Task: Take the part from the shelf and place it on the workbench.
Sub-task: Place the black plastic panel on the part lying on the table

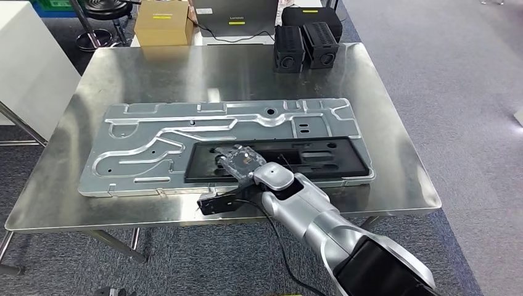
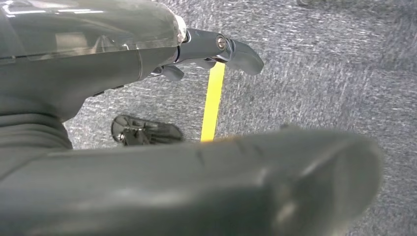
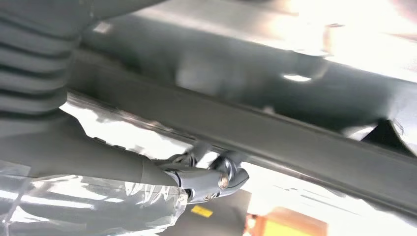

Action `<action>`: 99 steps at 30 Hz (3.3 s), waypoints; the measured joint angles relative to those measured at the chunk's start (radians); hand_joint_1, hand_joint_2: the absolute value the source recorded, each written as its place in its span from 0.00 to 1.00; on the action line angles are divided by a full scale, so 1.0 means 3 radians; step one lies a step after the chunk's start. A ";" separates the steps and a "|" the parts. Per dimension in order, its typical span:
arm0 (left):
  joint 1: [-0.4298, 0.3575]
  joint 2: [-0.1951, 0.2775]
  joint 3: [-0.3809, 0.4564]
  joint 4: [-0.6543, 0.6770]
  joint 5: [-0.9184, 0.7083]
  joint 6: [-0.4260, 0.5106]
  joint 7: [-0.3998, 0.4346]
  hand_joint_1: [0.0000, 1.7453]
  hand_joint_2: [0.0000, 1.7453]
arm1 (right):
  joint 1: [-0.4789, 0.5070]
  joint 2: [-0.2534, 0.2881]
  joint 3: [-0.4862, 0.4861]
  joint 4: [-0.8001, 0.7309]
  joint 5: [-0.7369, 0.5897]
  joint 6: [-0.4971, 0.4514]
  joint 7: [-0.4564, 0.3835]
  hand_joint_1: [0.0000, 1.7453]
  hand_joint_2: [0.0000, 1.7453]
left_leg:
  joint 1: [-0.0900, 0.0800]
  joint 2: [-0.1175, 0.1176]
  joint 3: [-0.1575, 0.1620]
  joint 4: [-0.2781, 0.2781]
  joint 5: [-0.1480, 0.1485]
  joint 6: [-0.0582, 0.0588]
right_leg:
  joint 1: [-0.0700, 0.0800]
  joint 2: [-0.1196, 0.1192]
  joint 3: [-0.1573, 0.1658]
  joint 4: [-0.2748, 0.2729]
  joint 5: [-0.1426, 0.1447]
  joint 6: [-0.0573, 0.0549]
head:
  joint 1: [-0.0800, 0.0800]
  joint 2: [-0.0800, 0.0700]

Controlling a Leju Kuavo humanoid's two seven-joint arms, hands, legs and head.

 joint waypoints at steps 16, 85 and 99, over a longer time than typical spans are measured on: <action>0.0127 -0.0006 0.0152 0.0001 0.0113 -0.0062 -0.0096 0.00 0.00 | 0.0682 -0.0539 -0.1140 -0.2002 -0.2469 -0.0036 -0.1321 0.00 0.00 | 0.0000 -0.0011 -0.0311 0.0748 -0.0308 -0.0129 | 0.0034 -0.0023 0.0458 -0.0916 0.0358 -0.0159 | -0.0022 0.0000; 0.0115 -0.0263 0.0500 0.0010 -0.0199 -0.0092 -0.0030 0.00 0.00 | 0.3007 -0.0987 -0.6915 0.0330 0.0626 0.1141 0.1021 0.00 0.00 | -0.0108 -0.0087 0.0635 -0.0231 -0.0342 0.0100 | 0.0021 0.0090 0.0327 -0.0943 0.0557 -0.0021 | -0.0053 0.0000; 0.0120 -0.0270 0.0441 0.0014 -0.0272 -0.0102 -0.0053 0.00 0.00 | 0.2951 -0.0977 -0.6916 0.0375 0.0660 0.1113 0.0895 0.00 0.00 | -0.0108 0.0038 0.0064 -0.0115 0.0074 0.0066 | -0.0042 0.0008 0.0877 -0.0757 0.0017 0.0047 | -0.0045 0.0000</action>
